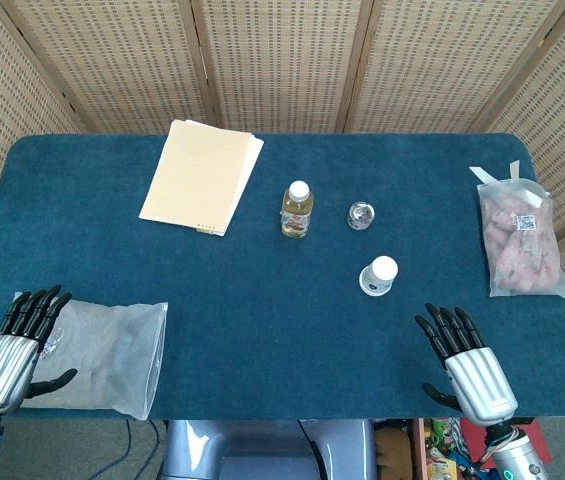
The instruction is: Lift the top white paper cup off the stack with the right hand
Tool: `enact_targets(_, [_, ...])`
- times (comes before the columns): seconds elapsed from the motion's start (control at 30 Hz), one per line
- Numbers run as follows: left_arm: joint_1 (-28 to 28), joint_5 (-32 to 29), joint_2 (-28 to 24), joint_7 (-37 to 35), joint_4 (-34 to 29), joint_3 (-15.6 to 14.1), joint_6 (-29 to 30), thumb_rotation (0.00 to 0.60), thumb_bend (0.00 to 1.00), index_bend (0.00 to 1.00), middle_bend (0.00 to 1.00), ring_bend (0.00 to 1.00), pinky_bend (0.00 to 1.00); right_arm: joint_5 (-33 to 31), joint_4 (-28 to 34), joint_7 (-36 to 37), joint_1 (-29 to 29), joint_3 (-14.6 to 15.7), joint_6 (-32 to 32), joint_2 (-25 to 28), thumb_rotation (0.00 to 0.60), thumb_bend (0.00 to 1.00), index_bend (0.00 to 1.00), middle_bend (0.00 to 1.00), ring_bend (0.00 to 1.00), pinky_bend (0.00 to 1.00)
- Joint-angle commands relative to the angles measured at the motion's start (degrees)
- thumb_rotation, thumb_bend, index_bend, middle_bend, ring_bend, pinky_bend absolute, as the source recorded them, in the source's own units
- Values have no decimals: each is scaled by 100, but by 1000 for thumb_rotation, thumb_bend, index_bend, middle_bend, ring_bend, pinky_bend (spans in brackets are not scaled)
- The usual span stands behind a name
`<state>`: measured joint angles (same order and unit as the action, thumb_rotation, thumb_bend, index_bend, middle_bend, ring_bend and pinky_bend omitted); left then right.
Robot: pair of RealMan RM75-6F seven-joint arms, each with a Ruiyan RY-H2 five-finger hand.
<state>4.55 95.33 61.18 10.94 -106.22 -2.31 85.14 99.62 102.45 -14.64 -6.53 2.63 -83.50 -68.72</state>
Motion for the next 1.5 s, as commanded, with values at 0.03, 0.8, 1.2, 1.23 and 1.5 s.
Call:
enact_targets(0.03, [-7, 5, -2, 13, -5, -12, -2, 600, 149, 0, 0, 0, 0, 10, 0, 4, 0, 6, 3, 2, 600, 200, 0, 0, 0, 0])
enact_targets(0.8, [-4, 1, -39, -56, -6, 3, 12, 600, 148, 0, 0, 0, 0, 40, 53, -17, -41, 1, 94, -24, 600, 199, 0, 0, 0, 0])
enact_targets(1.2, [-13, 39, -16, 50, -55, -10, 22, 600, 149, 0, 0, 0, 0, -499, 904, -782, -963, -880, 1079, 189, 600, 200, 212, 0, 0, 0])
enact_targets(1.23, [-14, 45, -14, 61, -54, -15, 19, 600, 148, 0, 0, 0, 0, -637, 937, -866, -1084, -991, 1228, 173, 600, 200, 215, 0, 0, 0])
enact_targets(1.5, [6, 65, 18, 167, -44, -36, -46, 600, 149, 0, 0, 0, 0, -2305, 810, -1589, -2150, -1804, 2545, -73, 600, 200, 245, 14, 0, 0])
